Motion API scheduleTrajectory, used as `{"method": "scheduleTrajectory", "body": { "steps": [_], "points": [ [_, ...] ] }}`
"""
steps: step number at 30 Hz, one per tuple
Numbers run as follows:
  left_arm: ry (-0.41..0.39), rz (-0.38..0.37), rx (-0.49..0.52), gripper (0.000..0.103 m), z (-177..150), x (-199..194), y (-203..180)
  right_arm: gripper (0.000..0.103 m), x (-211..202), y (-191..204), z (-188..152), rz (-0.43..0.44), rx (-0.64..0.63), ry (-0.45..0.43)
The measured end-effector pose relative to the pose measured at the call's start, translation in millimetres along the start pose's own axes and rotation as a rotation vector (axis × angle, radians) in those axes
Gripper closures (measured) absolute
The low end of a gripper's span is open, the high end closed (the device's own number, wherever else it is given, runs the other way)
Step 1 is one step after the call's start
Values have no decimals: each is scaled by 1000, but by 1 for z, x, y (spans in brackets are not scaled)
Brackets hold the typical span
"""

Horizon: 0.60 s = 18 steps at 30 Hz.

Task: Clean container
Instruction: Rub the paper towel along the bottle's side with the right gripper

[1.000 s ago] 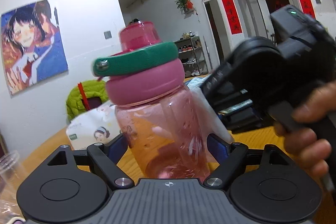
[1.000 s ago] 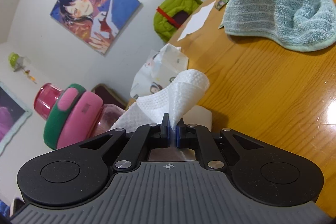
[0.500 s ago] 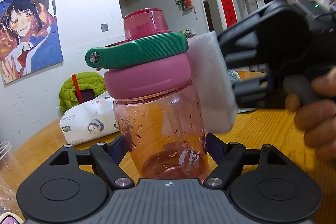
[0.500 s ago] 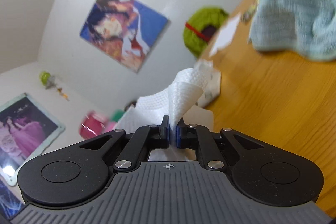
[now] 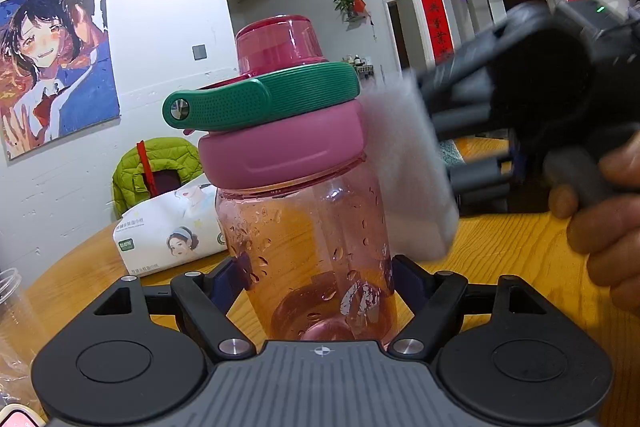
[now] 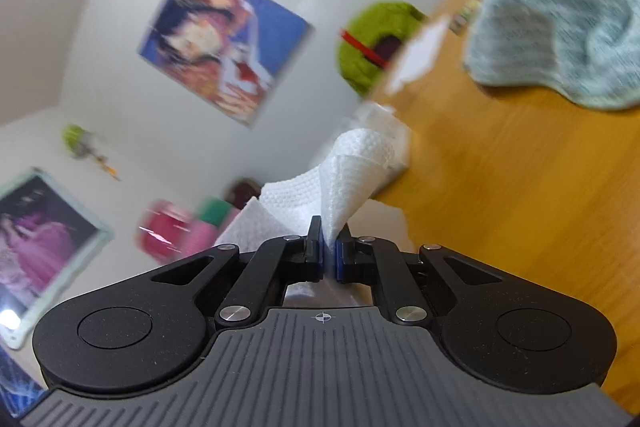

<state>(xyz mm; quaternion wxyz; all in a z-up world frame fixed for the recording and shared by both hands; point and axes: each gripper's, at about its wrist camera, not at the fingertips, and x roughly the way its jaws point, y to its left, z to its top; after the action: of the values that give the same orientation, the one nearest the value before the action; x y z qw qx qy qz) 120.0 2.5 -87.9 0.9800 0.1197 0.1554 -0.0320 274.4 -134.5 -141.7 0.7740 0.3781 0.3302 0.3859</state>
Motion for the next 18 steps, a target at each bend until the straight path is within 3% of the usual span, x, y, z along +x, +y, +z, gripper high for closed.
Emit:
{"method": "scheduleTrajectory", "body": {
  "steps": [2, 4, 10, 12, 16, 18],
  "points": [
    [1, 0, 1, 27, 0, 0, -1, 92, 17, -8, -3, -135, 5, 88],
    [1, 1, 1, 27, -1, 0, -1, 92, 22, -9, -4, -164, 0, 102],
    [0, 1, 6, 27, -1, 3, 2, 92, -17, 14, 2, 87, -56, -105],
    [1, 1, 8, 27, 0, 6, 1, 92, -15, 12, 3, 58, -35, -90],
    [1, 0, 6, 27, 1, 9, 4, 92, 15, -8, 0, -168, 9, 76],
    [2, 2, 5, 27, 1, 8, 5, 92, 16, -11, 0, -164, 22, 86]
  ]
}}
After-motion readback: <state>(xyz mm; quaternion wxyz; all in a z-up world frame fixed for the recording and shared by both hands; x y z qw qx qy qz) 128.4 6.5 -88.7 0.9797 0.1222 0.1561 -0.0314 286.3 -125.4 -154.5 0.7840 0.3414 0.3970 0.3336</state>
